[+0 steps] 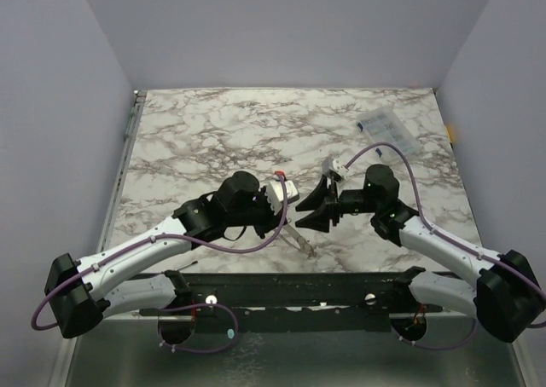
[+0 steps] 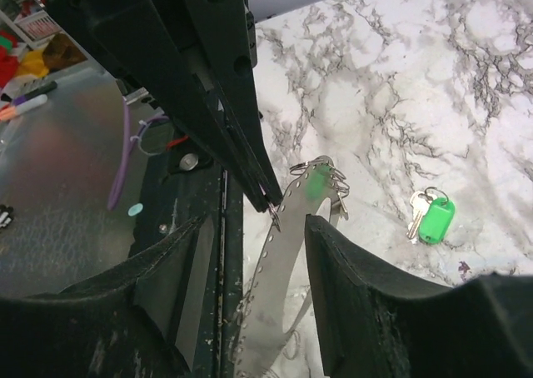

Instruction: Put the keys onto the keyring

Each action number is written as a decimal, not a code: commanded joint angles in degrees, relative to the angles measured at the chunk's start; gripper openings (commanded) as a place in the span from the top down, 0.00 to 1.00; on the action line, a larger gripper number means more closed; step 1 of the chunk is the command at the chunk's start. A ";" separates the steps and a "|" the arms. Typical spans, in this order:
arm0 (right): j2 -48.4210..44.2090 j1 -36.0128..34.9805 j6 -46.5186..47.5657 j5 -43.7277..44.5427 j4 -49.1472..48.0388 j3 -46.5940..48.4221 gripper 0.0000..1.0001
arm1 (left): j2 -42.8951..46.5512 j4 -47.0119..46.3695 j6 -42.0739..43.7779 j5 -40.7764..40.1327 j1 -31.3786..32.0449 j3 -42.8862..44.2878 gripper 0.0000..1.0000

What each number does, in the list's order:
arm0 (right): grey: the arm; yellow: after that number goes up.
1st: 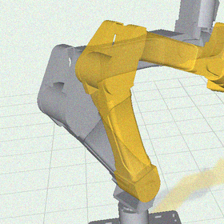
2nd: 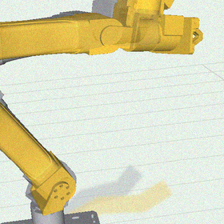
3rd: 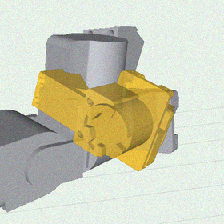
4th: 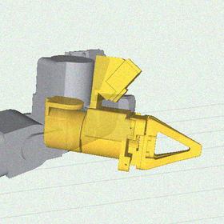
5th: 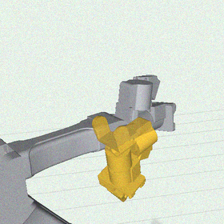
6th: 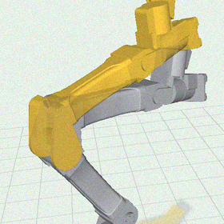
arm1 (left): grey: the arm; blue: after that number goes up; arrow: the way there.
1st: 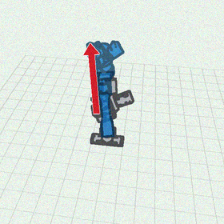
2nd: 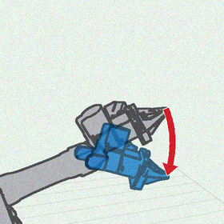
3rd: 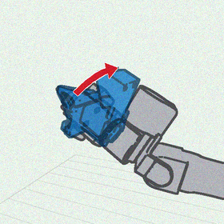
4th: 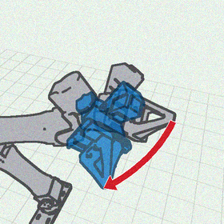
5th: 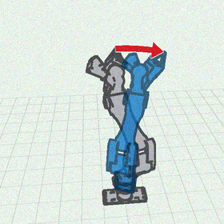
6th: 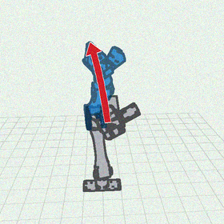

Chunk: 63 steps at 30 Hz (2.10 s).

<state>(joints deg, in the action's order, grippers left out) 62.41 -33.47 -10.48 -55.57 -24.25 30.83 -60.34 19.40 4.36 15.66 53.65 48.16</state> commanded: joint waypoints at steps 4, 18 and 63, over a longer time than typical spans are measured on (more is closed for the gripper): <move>2.91 -0.54 7.39 -2.28 0.99 2.65 0.46 | 1.72 -1.73 0.65 2.71 0.24 -0.72 1.00; 7.28 -5.04 13.73 1.99 7.09 3.91 0.53 | 1.37 -2.00 0.30 2.23 0.23 -0.88 1.00; 3.13 -8.43 15.63 9.08 5.24 2.71 0.99 | 2.28 -2.36 0.13 -0.27 0.23 -1.31 0.70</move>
<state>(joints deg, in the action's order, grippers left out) 68.93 -41.28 4.58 -48.69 -15.44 34.20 -59.90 18.87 4.49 15.81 53.65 47.05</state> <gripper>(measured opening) 0.023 0.206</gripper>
